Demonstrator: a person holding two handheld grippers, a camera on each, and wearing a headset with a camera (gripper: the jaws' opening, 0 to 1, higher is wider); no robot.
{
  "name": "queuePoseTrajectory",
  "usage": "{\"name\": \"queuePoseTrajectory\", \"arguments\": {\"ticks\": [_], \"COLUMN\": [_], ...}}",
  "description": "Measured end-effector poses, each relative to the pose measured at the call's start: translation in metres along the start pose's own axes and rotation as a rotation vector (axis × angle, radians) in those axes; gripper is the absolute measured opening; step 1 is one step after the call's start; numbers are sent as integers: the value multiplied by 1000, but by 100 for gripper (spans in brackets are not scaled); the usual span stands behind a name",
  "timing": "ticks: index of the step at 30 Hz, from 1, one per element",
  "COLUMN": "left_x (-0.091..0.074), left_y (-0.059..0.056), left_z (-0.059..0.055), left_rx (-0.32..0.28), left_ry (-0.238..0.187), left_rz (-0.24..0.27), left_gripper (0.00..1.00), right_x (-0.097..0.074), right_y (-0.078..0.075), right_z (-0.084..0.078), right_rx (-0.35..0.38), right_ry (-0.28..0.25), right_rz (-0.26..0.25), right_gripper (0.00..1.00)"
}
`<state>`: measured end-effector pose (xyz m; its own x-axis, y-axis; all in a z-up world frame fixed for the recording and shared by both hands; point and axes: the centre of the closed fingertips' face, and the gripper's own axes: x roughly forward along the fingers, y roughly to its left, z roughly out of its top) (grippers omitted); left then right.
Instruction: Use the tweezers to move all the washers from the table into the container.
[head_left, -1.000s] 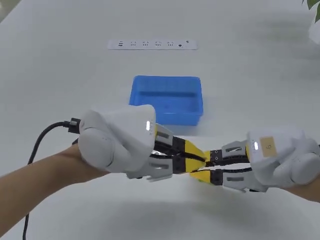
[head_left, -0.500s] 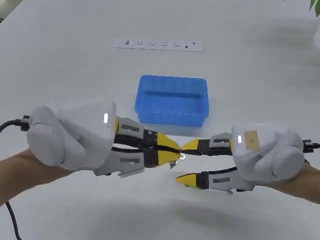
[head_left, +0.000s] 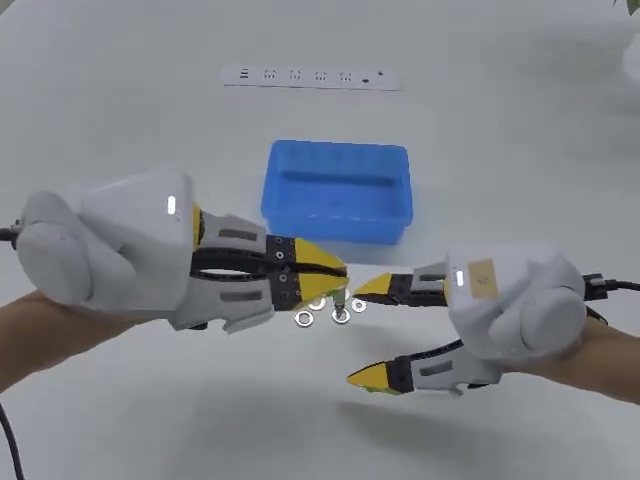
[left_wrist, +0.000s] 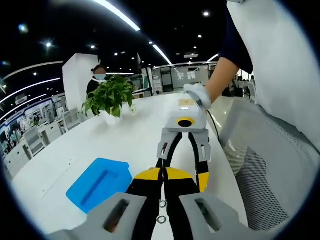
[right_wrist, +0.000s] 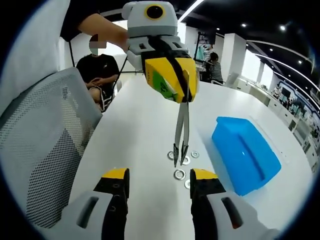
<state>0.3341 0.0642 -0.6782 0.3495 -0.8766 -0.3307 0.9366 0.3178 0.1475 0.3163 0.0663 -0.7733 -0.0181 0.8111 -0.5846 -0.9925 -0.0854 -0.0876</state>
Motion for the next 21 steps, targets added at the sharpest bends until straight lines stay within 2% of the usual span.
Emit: {"name": "queuePoseTrajectory", "arguments": {"ticks": [6, 13, 21], "left_x": [5, 10, 11], "left_y": [-3, -3, -6], "left_z": [-2, -12, -17], "left_rx": [-26, -14, -5], "left_ry": [-8, 14, 26], "left_rz": [-35, -53, -73], "left_gripper": [5, 5, 5], "right_x": [2, 3, 3], "right_y": [0, 1, 3], "right_z": [-6, -8, -12], "right_rx": [15, 26, 37], "right_ry": [6, 10, 14], "right_rz": [8, 14, 17], "right_gripper": [49, 49, 49]}}
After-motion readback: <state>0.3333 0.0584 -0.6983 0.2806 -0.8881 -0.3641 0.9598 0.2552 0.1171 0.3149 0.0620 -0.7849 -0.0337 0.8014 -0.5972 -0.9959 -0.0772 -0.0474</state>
